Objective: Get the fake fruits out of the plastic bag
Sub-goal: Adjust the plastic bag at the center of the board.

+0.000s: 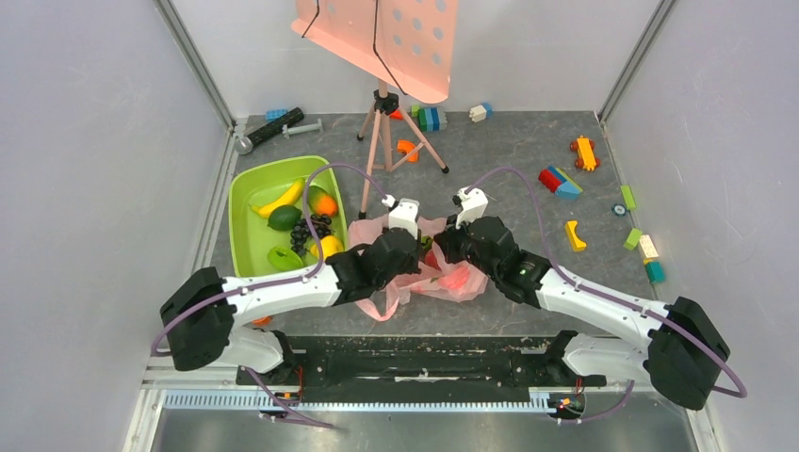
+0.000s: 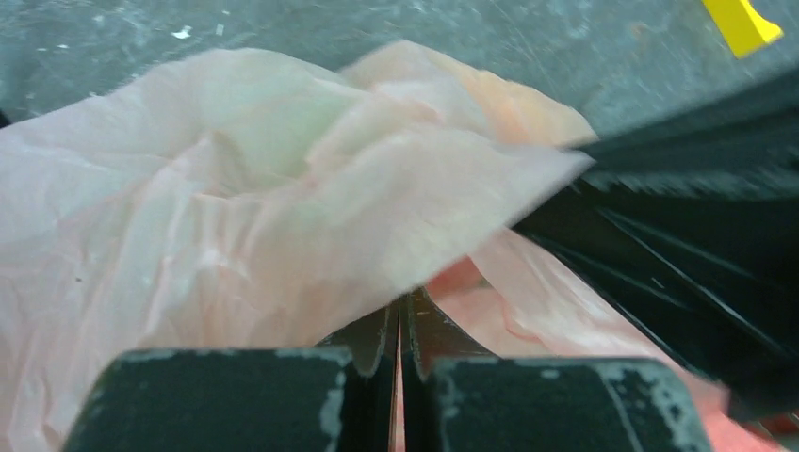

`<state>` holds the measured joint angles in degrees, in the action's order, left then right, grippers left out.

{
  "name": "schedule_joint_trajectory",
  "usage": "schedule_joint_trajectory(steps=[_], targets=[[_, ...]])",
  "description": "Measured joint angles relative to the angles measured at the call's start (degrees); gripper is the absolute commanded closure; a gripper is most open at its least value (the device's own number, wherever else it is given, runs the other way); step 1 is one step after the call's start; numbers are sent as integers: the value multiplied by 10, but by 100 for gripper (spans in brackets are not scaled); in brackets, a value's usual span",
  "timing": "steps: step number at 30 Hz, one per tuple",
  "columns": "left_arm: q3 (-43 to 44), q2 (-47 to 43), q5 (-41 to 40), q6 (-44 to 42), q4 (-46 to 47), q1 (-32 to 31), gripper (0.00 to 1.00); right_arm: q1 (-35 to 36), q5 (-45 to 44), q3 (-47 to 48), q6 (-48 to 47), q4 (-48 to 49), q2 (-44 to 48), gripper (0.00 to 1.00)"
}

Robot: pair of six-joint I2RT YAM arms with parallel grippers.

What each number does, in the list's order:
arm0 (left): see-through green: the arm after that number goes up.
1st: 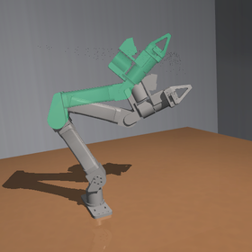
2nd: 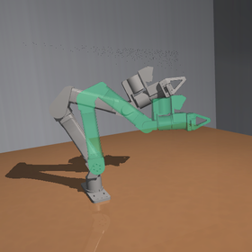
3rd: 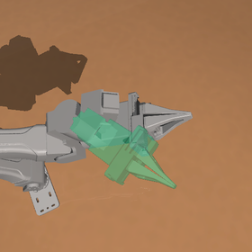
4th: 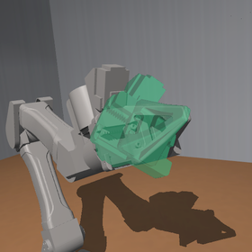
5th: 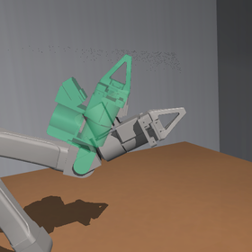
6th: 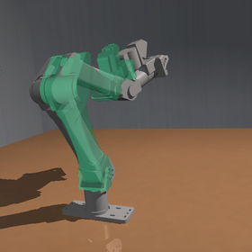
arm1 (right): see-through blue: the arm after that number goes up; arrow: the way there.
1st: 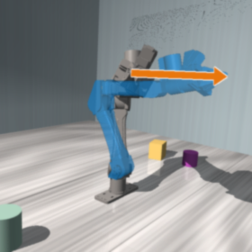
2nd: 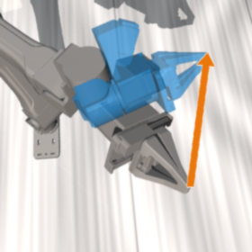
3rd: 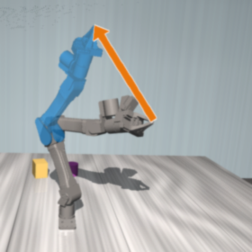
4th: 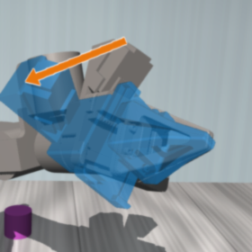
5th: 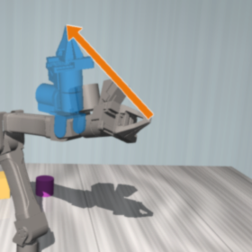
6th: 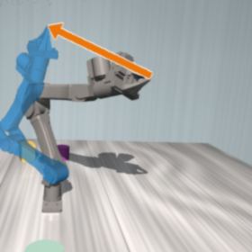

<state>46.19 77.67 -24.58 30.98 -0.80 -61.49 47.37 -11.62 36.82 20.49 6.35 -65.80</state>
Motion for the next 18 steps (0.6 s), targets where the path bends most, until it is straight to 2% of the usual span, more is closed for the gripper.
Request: schedule_joint_trajectory(steps=[8,18], targets=[[-16,40,-24,-2,27,53,98,0,6,-1,1,0,2,100],[-44,45,-69,-3,27,58,98,0,-4,-1,0,-13,16,100]])
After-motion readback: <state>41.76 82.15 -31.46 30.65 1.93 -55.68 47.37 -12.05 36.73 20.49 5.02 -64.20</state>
